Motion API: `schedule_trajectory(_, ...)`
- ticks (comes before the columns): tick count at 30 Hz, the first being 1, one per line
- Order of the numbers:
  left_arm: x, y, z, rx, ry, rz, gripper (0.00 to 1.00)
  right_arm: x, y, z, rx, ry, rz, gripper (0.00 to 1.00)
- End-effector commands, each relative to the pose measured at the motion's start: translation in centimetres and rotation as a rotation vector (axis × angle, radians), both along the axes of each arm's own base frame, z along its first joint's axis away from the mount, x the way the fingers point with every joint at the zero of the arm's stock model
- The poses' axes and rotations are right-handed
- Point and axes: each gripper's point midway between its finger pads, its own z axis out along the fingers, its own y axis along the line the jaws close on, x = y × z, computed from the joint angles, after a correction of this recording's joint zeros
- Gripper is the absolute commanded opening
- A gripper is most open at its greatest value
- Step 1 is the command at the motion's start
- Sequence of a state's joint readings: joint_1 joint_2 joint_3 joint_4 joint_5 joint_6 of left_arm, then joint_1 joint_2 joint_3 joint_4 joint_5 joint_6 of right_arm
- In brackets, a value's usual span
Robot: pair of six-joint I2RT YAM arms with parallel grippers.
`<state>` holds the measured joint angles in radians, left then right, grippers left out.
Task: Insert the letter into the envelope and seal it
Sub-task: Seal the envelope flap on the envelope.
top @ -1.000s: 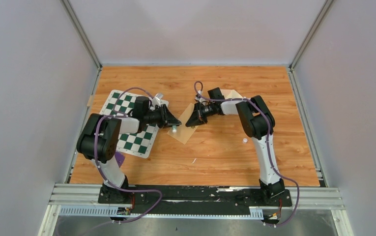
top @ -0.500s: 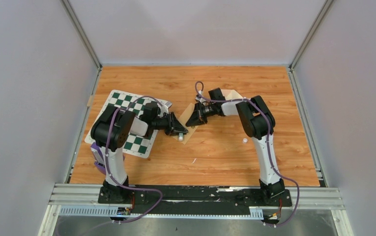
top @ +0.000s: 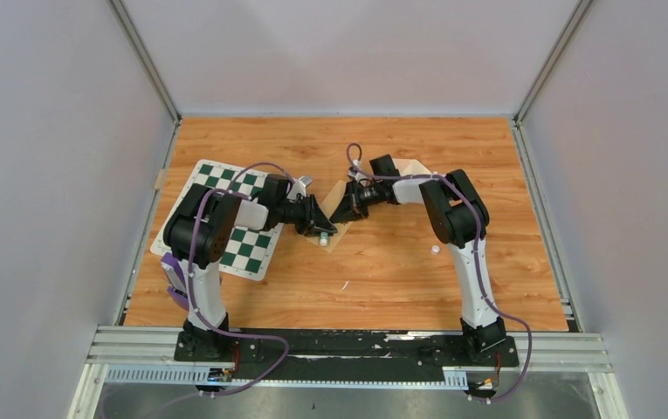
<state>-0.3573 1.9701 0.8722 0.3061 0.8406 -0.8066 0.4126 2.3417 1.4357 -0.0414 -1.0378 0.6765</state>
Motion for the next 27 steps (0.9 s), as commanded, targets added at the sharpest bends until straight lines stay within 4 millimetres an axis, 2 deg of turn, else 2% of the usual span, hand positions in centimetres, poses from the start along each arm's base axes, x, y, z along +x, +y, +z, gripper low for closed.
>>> schedule_trajectory(1, -2.1, 3.7, -7.4, 0.299, 0.107, 0.055, 0.00, 0.5, -2.6, -4.9, -0.192, 0.147, -0.133, 0.00)
schedule_trajectory(8, -2.6, 4.1, -7.8, 0.318, 0.128, 0.058, 0.00, 2.0, -4.4, -5.6, -0.297, 0.076, -0.179, 0.00)
schedule_trajectory(16, -2.6, 4.2, -7.7, 0.322, 0.121, 0.066, 0.00, 3.6, -5.0, -5.6, -0.354, 0.004, -0.198, 0.00)
schedule_trajectory(27, -2.7, 4.3, -7.8, 0.325, 0.123, 0.069, 0.00, 3.7, -5.2, -5.3, -0.358, -0.012, -0.201, 0.00)
